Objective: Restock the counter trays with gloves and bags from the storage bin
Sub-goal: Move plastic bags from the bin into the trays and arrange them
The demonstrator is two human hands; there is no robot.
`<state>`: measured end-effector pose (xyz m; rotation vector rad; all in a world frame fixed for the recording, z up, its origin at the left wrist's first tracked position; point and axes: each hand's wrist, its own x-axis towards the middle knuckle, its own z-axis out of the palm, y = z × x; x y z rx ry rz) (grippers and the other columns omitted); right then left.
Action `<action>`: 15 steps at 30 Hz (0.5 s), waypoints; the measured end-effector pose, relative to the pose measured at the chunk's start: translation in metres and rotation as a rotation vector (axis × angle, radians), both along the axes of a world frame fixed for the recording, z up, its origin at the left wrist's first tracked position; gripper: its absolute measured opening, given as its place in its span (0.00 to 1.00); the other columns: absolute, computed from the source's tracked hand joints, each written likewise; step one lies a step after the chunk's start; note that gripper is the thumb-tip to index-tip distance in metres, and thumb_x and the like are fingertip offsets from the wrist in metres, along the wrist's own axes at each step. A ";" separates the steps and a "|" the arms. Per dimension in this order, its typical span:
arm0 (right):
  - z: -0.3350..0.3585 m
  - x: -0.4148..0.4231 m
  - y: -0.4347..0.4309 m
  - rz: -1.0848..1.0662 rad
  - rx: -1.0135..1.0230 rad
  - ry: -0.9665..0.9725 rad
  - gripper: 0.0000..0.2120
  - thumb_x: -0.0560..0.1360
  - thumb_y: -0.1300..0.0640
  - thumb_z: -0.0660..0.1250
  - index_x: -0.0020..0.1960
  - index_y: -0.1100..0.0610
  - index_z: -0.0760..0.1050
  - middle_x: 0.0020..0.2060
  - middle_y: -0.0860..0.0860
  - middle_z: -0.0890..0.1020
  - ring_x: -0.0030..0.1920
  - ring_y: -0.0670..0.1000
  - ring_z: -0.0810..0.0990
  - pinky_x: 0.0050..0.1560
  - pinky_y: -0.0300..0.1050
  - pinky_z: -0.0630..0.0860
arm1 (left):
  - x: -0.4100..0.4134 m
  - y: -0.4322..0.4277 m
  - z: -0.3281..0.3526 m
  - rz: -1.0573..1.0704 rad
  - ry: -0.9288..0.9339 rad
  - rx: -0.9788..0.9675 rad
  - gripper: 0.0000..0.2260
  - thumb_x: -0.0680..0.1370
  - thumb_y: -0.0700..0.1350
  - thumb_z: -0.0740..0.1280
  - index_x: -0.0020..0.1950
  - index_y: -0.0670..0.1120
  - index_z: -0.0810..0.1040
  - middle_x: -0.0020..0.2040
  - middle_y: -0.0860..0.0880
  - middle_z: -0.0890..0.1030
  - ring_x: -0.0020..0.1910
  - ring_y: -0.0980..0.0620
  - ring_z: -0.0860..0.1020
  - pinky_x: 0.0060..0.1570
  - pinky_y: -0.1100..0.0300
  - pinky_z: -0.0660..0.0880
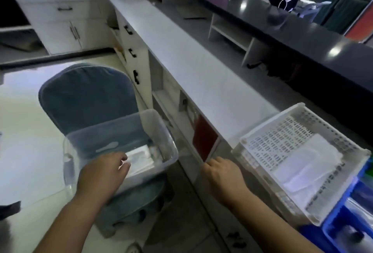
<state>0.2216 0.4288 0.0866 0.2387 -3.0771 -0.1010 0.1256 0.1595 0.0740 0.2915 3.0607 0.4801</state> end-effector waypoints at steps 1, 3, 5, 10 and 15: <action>-0.006 -0.015 -0.013 -0.005 -0.024 -0.011 0.09 0.58 0.52 0.76 0.30 0.50 0.75 0.26 0.47 0.77 0.26 0.47 0.75 0.25 0.37 0.66 | -0.013 -0.019 -0.004 0.023 -0.004 0.000 0.09 0.76 0.51 0.63 0.53 0.53 0.80 0.51 0.52 0.83 0.49 0.48 0.80 0.43 0.57 0.75; -0.019 -0.042 -0.039 -0.022 -0.089 -0.041 0.08 0.61 0.54 0.76 0.32 0.50 0.76 0.27 0.47 0.78 0.26 0.46 0.75 0.25 0.38 0.70 | -0.037 -0.055 -0.011 0.066 -0.026 0.007 0.08 0.76 0.51 0.63 0.50 0.53 0.80 0.48 0.51 0.84 0.45 0.48 0.80 0.42 0.58 0.73; -0.032 -0.065 -0.062 -0.024 -0.129 -0.069 0.07 0.65 0.55 0.74 0.33 0.52 0.77 0.28 0.48 0.79 0.28 0.47 0.76 0.26 0.40 0.72 | -0.058 -0.085 -0.016 0.086 -0.050 0.007 0.07 0.76 0.50 0.63 0.47 0.52 0.80 0.46 0.50 0.84 0.41 0.48 0.79 0.38 0.59 0.72; -0.054 -0.111 -0.109 -0.002 -0.153 -0.158 0.04 0.68 0.54 0.70 0.36 0.53 0.78 0.30 0.49 0.80 0.29 0.51 0.78 0.27 0.40 0.67 | -0.094 -0.137 -0.023 0.134 -0.066 0.037 0.05 0.76 0.47 0.64 0.46 0.51 0.80 0.42 0.51 0.84 0.34 0.52 0.75 0.29 0.64 0.65; -0.084 -0.147 -0.125 0.015 -0.171 -0.298 0.09 0.73 0.52 0.63 0.48 0.52 0.80 0.42 0.50 0.83 0.41 0.55 0.81 0.37 0.45 0.75 | -0.109 -0.165 -0.042 0.188 -0.119 0.058 0.06 0.75 0.48 0.65 0.49 0.51 0.80 0.43 0.51 0.84 0.37 0.51 0.77 0.29 0.63 0.63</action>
